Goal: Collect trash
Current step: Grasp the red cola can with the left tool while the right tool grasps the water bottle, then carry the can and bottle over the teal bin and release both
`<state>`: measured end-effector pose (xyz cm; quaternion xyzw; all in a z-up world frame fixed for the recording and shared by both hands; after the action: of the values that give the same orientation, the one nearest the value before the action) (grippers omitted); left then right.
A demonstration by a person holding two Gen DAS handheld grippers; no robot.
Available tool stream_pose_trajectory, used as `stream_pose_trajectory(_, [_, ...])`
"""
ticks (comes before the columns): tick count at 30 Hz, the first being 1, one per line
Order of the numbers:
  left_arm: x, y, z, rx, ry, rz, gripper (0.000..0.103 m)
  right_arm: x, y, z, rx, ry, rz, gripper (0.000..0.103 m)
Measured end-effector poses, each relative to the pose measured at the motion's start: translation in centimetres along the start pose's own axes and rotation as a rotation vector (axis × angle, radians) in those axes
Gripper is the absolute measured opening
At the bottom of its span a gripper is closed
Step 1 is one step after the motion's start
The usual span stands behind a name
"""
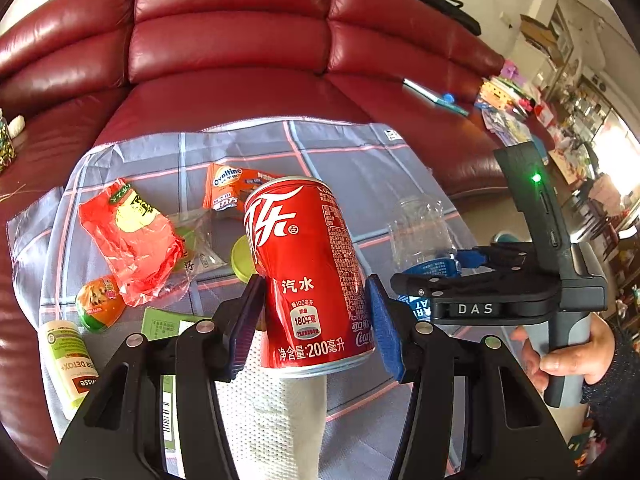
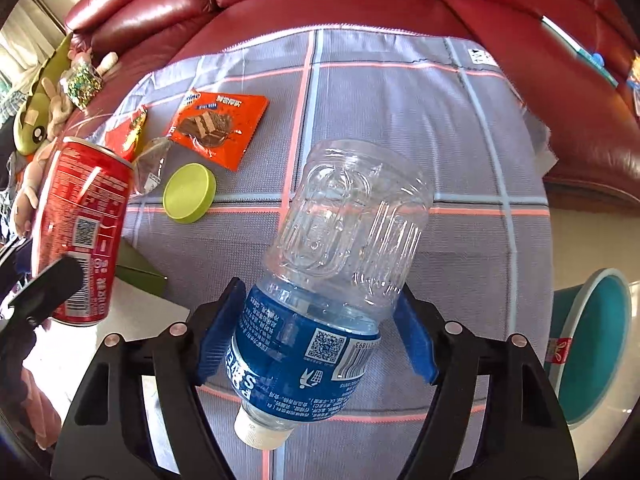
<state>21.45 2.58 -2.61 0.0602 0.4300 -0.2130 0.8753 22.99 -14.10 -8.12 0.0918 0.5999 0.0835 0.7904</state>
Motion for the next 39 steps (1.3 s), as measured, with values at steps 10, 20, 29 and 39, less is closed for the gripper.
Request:
stream_pose_trajectory(10, [0.2, -7.1, 2.3, 0.103, -0.012, -0.052, 0.053, -6.8, -8.6, -1.0, 0.114, -0.115, 0.001, 0.07])
stream_pose_trajectory(20, [3.4, -19.4, 5.2, 0.256, 0.011, -0.161, 0.053, -14.1, -25.3, -4.6, 0.319, -0.223, -0.083, 0.07])
stream_pose_trajectory(29, [8.3, -28.8, 6.3, 0.368, 0.074, -0.23, 0.053, -14.6, -35.4, -6.7, 0.445, -0.22, -0.102, 0.07])
stream_pose_trajectory(39, [12.7, -33.6, 6.6, 0.413, 0.137, -0.262, 0.053, -10.2, -37.5, -5.9, 0.451, -0.133, -0.045, 0.071])
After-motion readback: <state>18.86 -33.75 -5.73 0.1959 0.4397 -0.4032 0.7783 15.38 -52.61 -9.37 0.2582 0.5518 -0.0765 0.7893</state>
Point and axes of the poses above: each gripper's, at about its wrist camera, not at the fingertips, and x roughly the way its jaws point, y to its left, z to its top, the point moved 5 cm from there along x, roughly the way its jaws point, and after that the axes turned 12 degrees about x, right-handed, at the moved point
